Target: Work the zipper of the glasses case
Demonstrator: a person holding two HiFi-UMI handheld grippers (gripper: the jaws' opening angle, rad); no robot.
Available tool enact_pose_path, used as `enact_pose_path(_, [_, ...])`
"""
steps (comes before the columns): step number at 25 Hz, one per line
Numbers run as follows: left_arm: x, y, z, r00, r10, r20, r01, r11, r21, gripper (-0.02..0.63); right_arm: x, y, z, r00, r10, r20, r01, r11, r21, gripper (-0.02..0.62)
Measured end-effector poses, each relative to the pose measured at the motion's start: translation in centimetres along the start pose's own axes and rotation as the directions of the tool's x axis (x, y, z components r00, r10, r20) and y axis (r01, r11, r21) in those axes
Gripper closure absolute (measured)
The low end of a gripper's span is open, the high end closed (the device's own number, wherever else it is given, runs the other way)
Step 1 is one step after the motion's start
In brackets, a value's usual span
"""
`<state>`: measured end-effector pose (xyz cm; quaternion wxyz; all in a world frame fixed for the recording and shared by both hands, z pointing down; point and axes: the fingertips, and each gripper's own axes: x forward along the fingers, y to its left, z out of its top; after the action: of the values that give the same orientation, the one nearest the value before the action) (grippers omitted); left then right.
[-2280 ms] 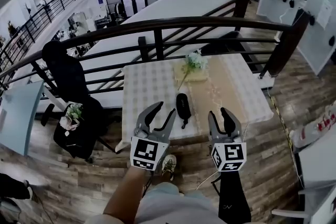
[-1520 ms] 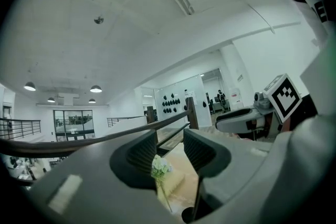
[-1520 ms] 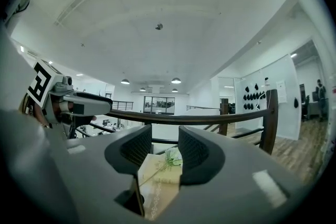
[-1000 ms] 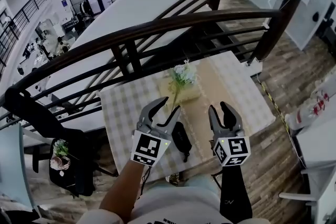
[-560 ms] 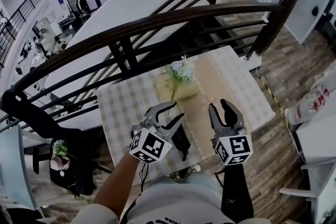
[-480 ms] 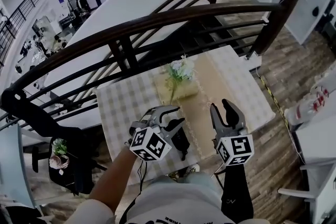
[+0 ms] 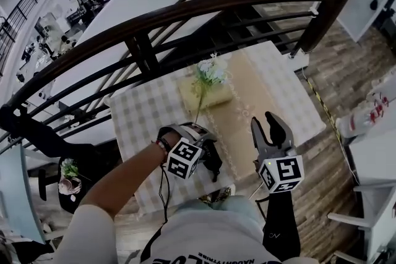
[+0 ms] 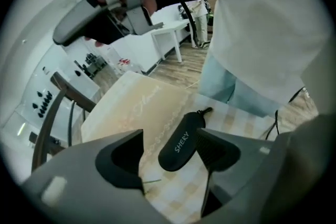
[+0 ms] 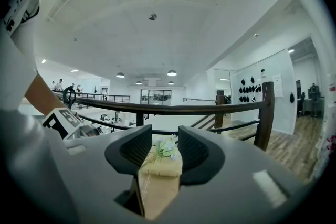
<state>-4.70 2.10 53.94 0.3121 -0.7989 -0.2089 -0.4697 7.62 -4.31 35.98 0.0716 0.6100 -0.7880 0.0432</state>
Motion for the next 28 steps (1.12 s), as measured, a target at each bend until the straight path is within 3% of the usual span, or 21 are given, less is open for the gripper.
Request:
enact_pose_path(4, [2.9,-1.9,-0.6,0.985,-0.149,-0.083,0.159,0.977,0.140,0.255,0.1,0.5,-0.2,0.999,0.026,-0.021,-0.027,0.999,-0.040,0.411])
enact_pose_path(7, [5.3,-2.7,-2.1,0.958,-0.222,-0.183,0.258,0.944,0.207,0.247,0.0,0.9,-0.4,0.999,0.041,-0.028,-0.043,0.997,-0.057,0.417])
enact_pose_path(11, [8.1,-3.7,-3.6,0.919,-0.274,-0.282,0.348,0.901,0.258,0.238,-0.2,1.4,-0.8,0.997,0.063,-0.039,-0.066,0.995,-0.075,0.420])
enact_pose_path(15, [10.7,-4.8,-5.4,0.882,-0.291,-0.370,0.398,0.881,0.254,0.239,-0.4,1.2,-1.0,0.997,0.055,-0.046,-0.059,0.995,-0.078,0.425])
enact_pose_path(19, [11.5,-5.1,-5.9,0.872,-0.254,-0.419,0.384,0.886,0.262,0.230,-0.5,1.2,-1.2,0.997,0.053,-0.060,-0.059,0.994,-0.088,0.426])
enact_pose_path(21, [11.3,-5.1,-5.9,0.872,-0.253,-0.420,0.371,0.900,0.228,0.240,-0.4,1.4,-1.2,0.996,0.058,-0.063,-0.063,0.994,-0.086,0.426])
enact_pose_path(25, [10.2,-4.4,-5.4,0.895,-0.257,-0.365,0.296,0.954,0.054,0.260,-0.1,2.2,-0.9,0.995,0.081,-0.058,-0.086,0.992,-0.096,0.428])
enact_pose_path(28, [9.2,-3.1,-4.7,0.923,-0.228,-0.309,0.210,0.974,-0.088,0.262,0.1,2.7,-0.6,0.994,0.094,-0.051,-0.099,0.990,-0.103,0.428])
